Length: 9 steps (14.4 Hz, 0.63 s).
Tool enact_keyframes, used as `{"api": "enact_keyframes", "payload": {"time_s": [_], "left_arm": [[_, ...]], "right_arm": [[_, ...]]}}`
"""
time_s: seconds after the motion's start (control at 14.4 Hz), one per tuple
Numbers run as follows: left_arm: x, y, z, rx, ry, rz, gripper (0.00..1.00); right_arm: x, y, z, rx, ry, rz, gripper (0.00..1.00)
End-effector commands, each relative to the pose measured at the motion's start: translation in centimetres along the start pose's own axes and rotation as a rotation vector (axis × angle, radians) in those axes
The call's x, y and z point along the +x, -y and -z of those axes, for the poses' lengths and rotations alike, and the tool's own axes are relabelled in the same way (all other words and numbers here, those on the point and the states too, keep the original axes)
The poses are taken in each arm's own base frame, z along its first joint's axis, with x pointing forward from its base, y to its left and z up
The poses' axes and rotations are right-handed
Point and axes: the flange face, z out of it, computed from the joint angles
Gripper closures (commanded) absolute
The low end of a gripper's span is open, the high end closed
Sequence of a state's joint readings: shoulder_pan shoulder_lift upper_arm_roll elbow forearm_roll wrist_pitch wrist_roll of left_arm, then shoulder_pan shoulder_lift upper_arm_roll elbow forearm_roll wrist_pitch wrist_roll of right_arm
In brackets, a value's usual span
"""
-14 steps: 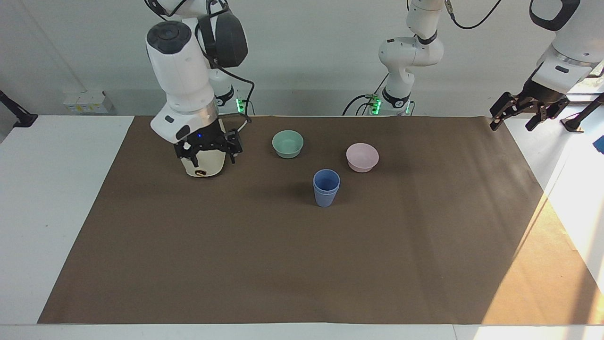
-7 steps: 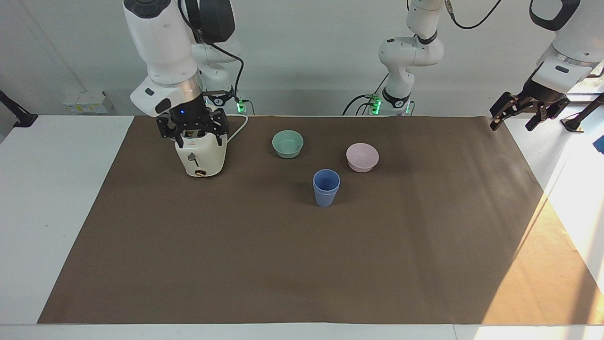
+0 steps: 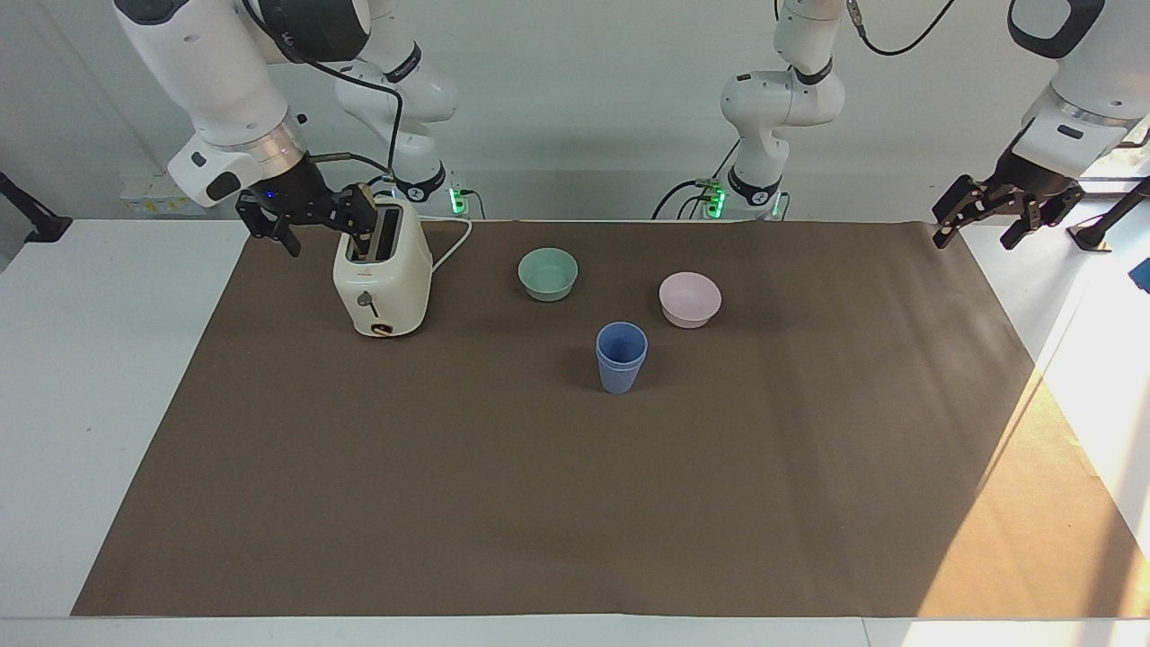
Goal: Stack blue cups with both arms
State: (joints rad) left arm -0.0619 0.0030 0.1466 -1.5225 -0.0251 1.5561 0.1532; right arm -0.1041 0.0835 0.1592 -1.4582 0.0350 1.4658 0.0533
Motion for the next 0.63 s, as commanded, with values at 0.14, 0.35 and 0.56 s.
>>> {"api": "enact_keyframes", "payload": {"time_s": [0.14,0.35,0.56], "left_arm": [[-0.4,0.2,0.6,-0.006,-0.001,-0.003,0.0],[-0.4,0.2,0.6,-0.006,-0.001,-0.003,0.0],[-0.3,0.1,0.6,-0.006,-0.001,-0.006,0.0]], "right_arm": [[-0.9,0.9,0.6,-0.015,-0.02,0.039,0.0],[-1.4,1.0,1.1,-0.015,-0.025,0.042,0.0],[-1.5,1.0,1.4,-0.006,-0.034,0.037,0.0]]}}
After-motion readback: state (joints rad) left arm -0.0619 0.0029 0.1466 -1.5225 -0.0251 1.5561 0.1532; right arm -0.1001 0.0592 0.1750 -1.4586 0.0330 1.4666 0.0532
